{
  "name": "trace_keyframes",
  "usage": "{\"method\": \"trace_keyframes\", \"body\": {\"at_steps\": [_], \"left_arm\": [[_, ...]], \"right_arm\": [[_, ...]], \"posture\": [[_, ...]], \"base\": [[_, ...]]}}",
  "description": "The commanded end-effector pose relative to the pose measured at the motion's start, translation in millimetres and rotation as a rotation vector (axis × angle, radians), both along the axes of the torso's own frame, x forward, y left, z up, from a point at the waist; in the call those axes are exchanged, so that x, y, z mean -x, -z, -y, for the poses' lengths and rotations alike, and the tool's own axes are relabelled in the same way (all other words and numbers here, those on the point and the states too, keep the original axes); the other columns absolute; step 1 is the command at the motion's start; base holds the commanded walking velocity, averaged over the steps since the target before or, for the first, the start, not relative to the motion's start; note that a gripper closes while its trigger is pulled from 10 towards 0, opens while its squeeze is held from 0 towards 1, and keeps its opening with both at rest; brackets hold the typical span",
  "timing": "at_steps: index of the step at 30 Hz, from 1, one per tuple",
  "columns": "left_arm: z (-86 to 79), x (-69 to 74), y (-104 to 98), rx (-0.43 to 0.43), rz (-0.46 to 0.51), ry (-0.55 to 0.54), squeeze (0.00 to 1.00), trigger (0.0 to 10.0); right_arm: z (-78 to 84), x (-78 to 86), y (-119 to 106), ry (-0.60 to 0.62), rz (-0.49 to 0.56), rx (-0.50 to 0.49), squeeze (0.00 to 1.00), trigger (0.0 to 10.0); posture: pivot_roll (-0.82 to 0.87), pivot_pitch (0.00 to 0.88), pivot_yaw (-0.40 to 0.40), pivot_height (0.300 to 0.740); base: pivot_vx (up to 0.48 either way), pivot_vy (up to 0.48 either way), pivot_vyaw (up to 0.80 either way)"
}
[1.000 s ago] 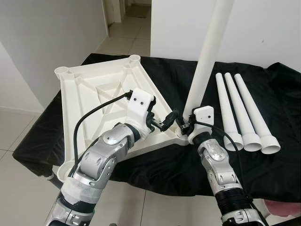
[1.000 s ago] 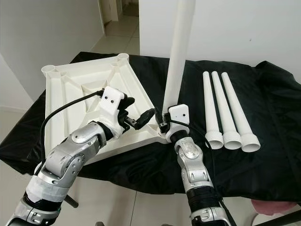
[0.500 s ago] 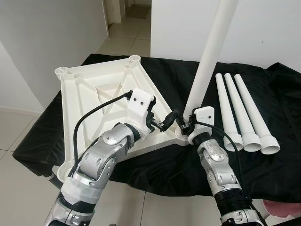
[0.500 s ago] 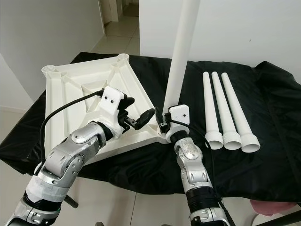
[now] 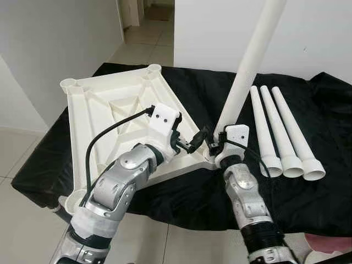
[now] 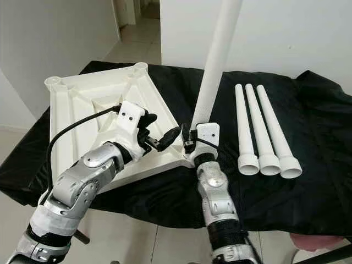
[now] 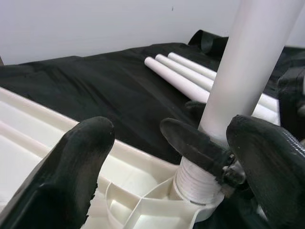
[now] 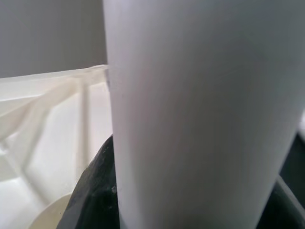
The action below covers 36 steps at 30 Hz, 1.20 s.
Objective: Building children table
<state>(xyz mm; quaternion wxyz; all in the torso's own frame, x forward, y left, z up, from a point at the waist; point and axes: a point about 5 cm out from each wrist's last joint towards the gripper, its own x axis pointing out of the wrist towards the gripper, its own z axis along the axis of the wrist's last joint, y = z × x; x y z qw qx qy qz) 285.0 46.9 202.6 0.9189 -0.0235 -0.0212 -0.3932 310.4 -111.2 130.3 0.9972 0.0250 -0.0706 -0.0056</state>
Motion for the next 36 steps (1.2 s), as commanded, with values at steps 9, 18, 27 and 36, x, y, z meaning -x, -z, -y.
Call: {"method": "trace_keyframes", "body": {"at_steps": [9,18,27,36], "left_arm": [[2.9,2.6,0.3,0.008,0.006,0.058,0.0,10.0],[1.8,2.2,0.6,0.013,0.005,0.047,0.0,10.0],[2.9,2.9,1.3,0.019,0.0,0.048,0.0,10.0],[3.1,2.1,2.2,0.016,0.001,0.048,0.0,10.0]], "right_arm": [[-17.0,9.7,16.6,0.01,-0.061,0.003,0.0,10.0],[-18.1,9.6,16.9,0.036,-0.065,0.009,0.0,10.0],[-8.8,8.7,20.2,0.181,-0.102,0.013,0.0,10.0],[-0.2,6.9,23.5,0.242,-0.123,0.004,0.0,10.0]], "posture": [[-0.02,0.0,-0.001,0.74],[-0.02,0.0,-0.007,0.74],[-0.03,0.011,-0.006,0.74],[-0.03,0.0,-0.01,0.74]], "base": [[0.0,0.0,0.0],[0.0,0.0,0.0],[0.0,0.0,0.0],[0.0,0.0,0.0]]}}
